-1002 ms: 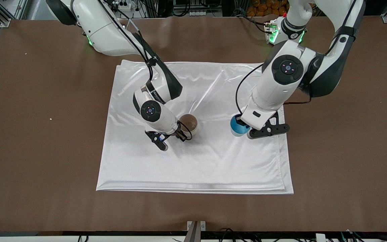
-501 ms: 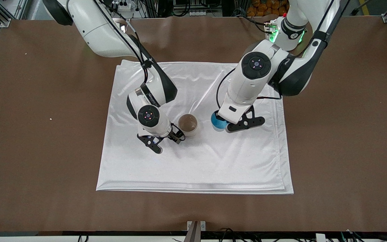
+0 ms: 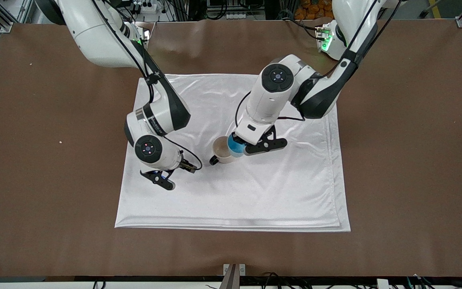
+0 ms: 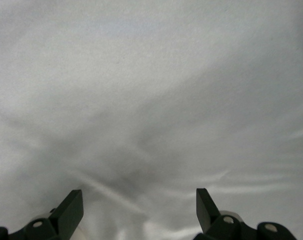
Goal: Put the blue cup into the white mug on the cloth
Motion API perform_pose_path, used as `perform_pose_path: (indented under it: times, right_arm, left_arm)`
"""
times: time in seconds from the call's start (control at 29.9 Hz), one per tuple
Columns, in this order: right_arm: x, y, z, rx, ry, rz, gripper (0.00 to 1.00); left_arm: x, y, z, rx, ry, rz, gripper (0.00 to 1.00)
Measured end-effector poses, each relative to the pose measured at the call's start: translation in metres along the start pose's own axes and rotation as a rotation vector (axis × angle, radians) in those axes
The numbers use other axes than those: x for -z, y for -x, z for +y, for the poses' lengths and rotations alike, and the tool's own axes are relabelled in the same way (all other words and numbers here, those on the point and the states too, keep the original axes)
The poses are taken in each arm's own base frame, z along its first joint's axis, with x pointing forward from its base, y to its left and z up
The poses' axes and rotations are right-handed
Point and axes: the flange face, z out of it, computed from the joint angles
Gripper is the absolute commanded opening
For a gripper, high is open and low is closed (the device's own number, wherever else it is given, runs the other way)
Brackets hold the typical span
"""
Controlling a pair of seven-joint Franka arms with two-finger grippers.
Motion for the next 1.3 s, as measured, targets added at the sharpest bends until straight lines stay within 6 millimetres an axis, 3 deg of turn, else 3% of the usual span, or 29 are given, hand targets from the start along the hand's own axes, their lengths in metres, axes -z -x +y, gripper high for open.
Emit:
perform_pose_path:
  times: [0.27, 0.53, 0.8, 0.87, 0.97, 1.0, 1.04, 1.07, 1.3]
  right_arm:
    - [0.011, -0.025, 0.046, 0.098, -0.001, -0.010, 1.00]
    - [0.009, -0.045, 0.093, 0.188, -0.010, -0.010, 1.00]
    - [0.007, -0.069, 0.160, 0.294, -0.034, 0.007, 1.00]
    - [0.004, -0.071, 0.176, 0.307, -0.039, 0.013, 1.00]
    - [0.003, -0.065, 0.192, 0.319, -0.041, 0.016, 1.00]
    - [0.004, -0.062, 0.194, 0.323, -0.041, 0.017, 1.00]
    - [0.005, -0.058, 0.196, 0.329, -0.042, 0.018, 1.00]
    - [0.007, -0.055, 0.197, 0.334, -0.042, 0.019, 1.00]
    - [0.024, -0.043, 0.219, 0.369, -0.050, 0.032, 1.00]
  left_arm:
    - [-0.028, 0.015, 0.015, -0.030, 0.032, 0.001, 0.00]
    - [-0.050, 0.031, 0.026, -0.060, 0.035, -0.001, 0.00]
    - [-0.072, 0.037, 0.026, -0.074, -0.001, 0.006, 0.00]
    - [-0.078, 0.037, 0.024, -0.075, -0.008, 0.006, 0.04]
    - [-0.086, 0.036, 0.023, -0.074, -0.008, 0.005, 0.14]
    - [-0.087, 0.036, 0.023, -0.074, -0.006, 0.005, 0.30]
    - [-0.089, 0.035, 0.023, -0.074, -0.004, 0.005, 0.61]
    - [-0.090, 0.036, 0.023, -0.074, -0.002, 0.005, 1.00]
    - [-0.093, 0.038, 0.025, -0.079, 0.002, 0.005, 1.00]
